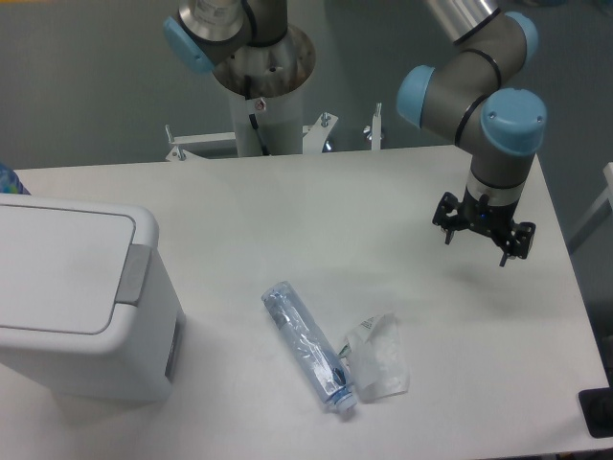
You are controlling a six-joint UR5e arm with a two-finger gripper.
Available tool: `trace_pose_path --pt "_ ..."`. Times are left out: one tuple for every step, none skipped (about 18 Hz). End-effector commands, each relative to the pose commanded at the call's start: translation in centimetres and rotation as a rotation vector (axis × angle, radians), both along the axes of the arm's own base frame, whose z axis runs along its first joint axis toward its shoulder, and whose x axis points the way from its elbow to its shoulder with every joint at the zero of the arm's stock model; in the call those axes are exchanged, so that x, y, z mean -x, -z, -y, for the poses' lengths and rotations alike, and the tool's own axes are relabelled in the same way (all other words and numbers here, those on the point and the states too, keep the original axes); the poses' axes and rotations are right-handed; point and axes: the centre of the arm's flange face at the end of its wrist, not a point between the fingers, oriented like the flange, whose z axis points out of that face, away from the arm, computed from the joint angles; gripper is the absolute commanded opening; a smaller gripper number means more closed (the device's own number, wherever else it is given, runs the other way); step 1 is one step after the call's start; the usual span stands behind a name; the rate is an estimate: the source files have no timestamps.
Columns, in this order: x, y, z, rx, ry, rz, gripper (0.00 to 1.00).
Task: Open the trash can
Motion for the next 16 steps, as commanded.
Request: trace_pose_path --pt "0.1 0.0 0.1 0.000 -0.002 0.000 1.00" --pt "0.1 0.0 0.1 0.000 0.000 -0.002 1.00" --pt "0.1 -0.2 0.1 -0.007 -0.001 -0.002 1.00" --pt "0.1 -0.2 0.0 -0.023 0.001 0.005 1.00" --pt "0.3 -0.3 0.1 -0.049 -0.001 0.012 1.00" --pt "0.4 -0.1 0.3 -0.068 -0.007 0.022 1.00" --pt "0.5 -0.3 0.5 -0.082 -0.014 0.024 1.00" --pt "0.6 -1.0 0.9 -0.108 -0.027 0.021 1.00" --pt "0.4 -1.7 1.0 -0.140 -0.038 0.026 1.00" --pt "0.3 -2.1 1.1 -0.172 -0.056 0.032 1.00" --pt "0.4 -3.2 1.4 -0.207 -0.080 0.028 1.00" --pt "0.2 -4.4 1.4 -0.240 -0.108 0.025 1.00" --pt "0.0 -4.8 1.2 -0.263 -0.133 0.033 1.00" --pt "-0.3 -5.4 0.6 -0.295 -0.164 0.044 1.00" --pt "-0.5 -5.6 0.0 -0.316 -0.194 0.059 1.00" --pt "-0.7 -6.2 -0.4 -0.348 -0.227 0.071 1.00"
